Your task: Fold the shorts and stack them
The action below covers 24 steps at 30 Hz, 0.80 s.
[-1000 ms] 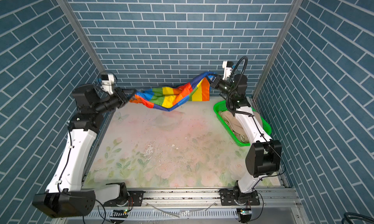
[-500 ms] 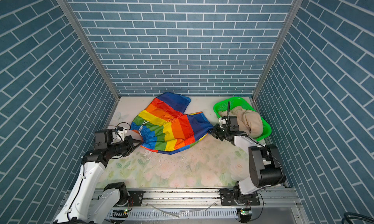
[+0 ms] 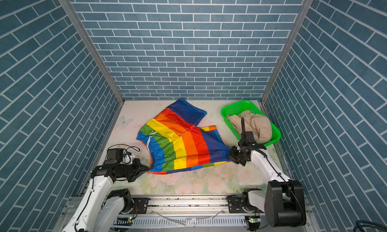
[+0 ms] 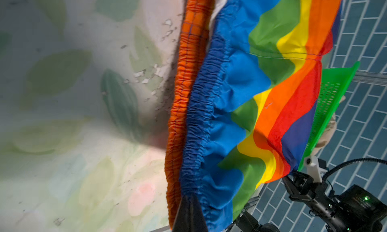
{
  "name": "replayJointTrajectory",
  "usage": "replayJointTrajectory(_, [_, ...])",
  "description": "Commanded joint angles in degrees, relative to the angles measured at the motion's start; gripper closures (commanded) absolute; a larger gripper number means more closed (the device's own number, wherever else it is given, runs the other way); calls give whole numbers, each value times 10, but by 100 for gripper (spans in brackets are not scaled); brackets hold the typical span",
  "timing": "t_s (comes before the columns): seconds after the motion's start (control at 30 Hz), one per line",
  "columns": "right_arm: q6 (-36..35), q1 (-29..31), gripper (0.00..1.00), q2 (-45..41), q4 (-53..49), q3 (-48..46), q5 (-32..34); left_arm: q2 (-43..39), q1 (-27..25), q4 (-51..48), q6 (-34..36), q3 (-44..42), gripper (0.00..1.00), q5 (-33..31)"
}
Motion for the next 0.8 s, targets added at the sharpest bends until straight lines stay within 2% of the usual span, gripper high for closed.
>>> replayJointTrajectory(0.0, [-10, -2, 52, -3, -34, -18, 22, 9, -2, -37, 3, 22, 99, -38])
replayJointTrajectory(0.07, [-21, -1, 40, -19, -58, 10, 46, 8, -2, -60, 6, 36, 74, -49])
replayJointTrajectory(0.1, [-29, -2, 37, -25, -76, 35, 67, 6, -2, -79, 12, 51, 66, -57])
replayJointTrajectory(0.2, [-48, -1, 33, -33, -113, 116, 108, 0, -2, -145, 35, 124, 44, -108])
replayJointTrajectory(0.3, [-59, 9, 31, -12, -119, 188, 128, 8, -2, -174, 52, 197, 32, -164])
replayJointTrajectory(0.37, [-62, 35, 32, 12, -103, 225, 150, 28, -2, -165, 55, 217, 29, -182])
replayJointTrajectory(0.43, [-65, 76, 34, 47, -87, 264, 178, 53, -3, -133, 50, 211, 29, -169])
replayJointTrajectory(0.5, [-71, 117, 40, 91, -63, 303, 212, 77, -8, -90, 41, 191, 29, -167])
replayJointTrajectory(0.53, [-73, 127, 49, 111, -52, 317, 219, 87, -10, -74, 36, 181, 29, -171])
replayJointTrajectory(0.6, [-74, 137, 76, 162, -27, 349, 218, 108, -19, -30, 23, 163, 31, -173])
replayJointTrajectory(0.63, [-76, 139, 82, 183, -21, 364, 222, 116, -25, -12, 16, 157, 30, -175])
replayJointTrajectory(0.7, [-89, 144, 82, 232, -12, 403, 232, 137, -44, 25, 0, 150, 30, -187])
replayJointTrajectory(0.77, [-103, 147, 76, 278, -12, 439, 236, 162, -64, 59, -7, 149, 29, -199])
